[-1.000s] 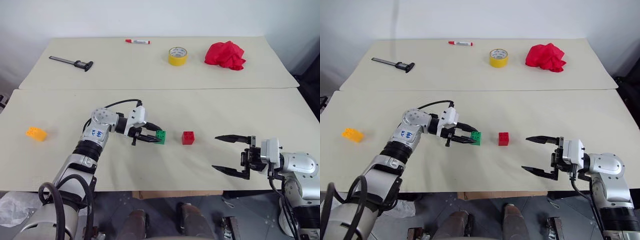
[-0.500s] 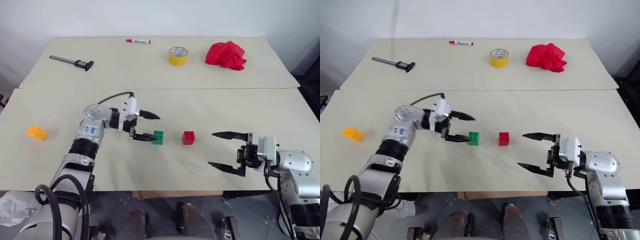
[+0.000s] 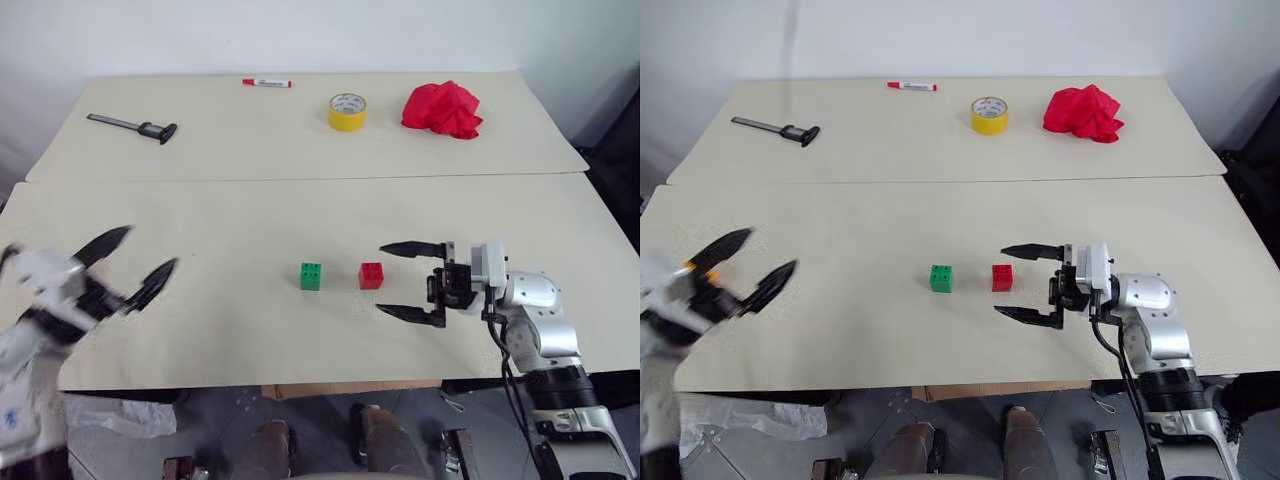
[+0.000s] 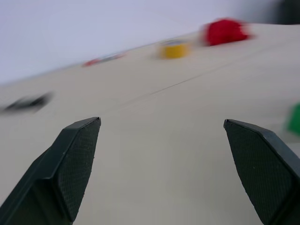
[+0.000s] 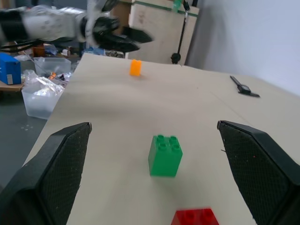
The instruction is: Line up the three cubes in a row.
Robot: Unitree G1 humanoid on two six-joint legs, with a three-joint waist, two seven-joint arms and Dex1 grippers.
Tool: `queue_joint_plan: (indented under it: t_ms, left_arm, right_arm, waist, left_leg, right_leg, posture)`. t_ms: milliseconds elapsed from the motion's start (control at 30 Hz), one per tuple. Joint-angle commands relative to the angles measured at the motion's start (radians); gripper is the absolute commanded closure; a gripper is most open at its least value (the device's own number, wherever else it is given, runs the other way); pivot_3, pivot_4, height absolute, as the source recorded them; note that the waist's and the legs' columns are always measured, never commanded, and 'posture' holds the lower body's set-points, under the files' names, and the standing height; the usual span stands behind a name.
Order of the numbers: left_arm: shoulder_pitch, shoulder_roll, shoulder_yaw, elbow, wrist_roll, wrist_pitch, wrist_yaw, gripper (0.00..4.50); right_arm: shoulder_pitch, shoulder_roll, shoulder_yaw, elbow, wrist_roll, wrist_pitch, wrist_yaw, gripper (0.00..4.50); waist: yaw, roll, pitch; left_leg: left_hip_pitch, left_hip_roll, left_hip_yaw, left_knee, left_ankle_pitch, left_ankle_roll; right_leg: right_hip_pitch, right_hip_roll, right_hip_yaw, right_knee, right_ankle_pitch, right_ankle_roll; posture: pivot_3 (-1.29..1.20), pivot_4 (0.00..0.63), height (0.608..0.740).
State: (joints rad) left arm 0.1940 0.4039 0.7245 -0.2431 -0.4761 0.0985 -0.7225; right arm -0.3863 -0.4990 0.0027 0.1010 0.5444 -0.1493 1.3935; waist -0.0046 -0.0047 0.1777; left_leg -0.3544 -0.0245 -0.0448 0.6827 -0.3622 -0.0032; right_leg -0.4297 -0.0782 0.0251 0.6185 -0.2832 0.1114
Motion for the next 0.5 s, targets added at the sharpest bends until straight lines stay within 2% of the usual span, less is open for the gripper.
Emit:
queue_joint_plan:
  t_ms: [33,167,300,433,500]
  left_arm:
    - [0.121,-0.117,0.125,-0.082,-0.077,-0.029,0.143,0.04]
    - [0.251,-0.243,0.204,0.060,-0.075,-0.134,0.198,0.04]
    - [0.299,-0.280,0.208,0.078,-0.103,-0.187,0.212,0.04]
    - [0.265,-0.244,0.186,0.087,-0.121,-0.207,0.224,0.04]
    - [0.206,-0.183,0.165,0.087,-0.083,-0.166,0.296,0.04]
  right_arm:
    - [-0.035,0.029,0.015,-0.024,0.001,-0.012,0.004,0.00]
    - [-0.078,0.051,0.039,0.005,-0.015,-0.016,0.015,0.00]
    - [-0.102,0.048,0.036,0.029,-0.015,-0.017,0.034,0.00]
    - [-0.115,0.051,0.036,0.043,-0.015,-0.014,0.038,0.00]
    - [-0.111,0.056,0.042,0.036,-0.019,-0.013,0.035,0.00]
  waist:
    - [0.005,-0.001,0.000]
    - [0.004,-0.002,0.000]
    - [0.006,-0.004,-0.001]
    - [0.005,-0.004,-0.001]
    - [0.006,-0.004,-0.001]
  left_leg:
    - [0.000,0.000,0.000,0.000,0.000,0.000]
    - [0.002,0.000,0.000,0.000,0.000,0.000]
    - [0.002,0.000,0.000,0.000,0.000,0.000]
    - [0.002,0.000,-0.001,0.000,-0.001,0.000]
    - [0.002,0.000,-0.001,0.000,-0.001,0.000]
  right_leg:
    - [0.000,0.000,0.000,-0.001,0.000,0.000]
    - [0.002,0.000,0.000,-0.004,0.000,0.000]
    - [0.002,0.000,-0.001,-0.004,0.000,-0.001]
    - [0.003,-0.001,-0.002,-0.004,0.000,-0.001]
    - [0.002,0.000,-0.002,-0.004,-0.001,-0.001]
  posture:
    - [0.00,0.150,0.740]
    - [0.00,0.150,0.740]
    - [0.00,0.150,0.740]
    - [0.00,0.150,0.740]
    - [0.00,0.150,0.740]
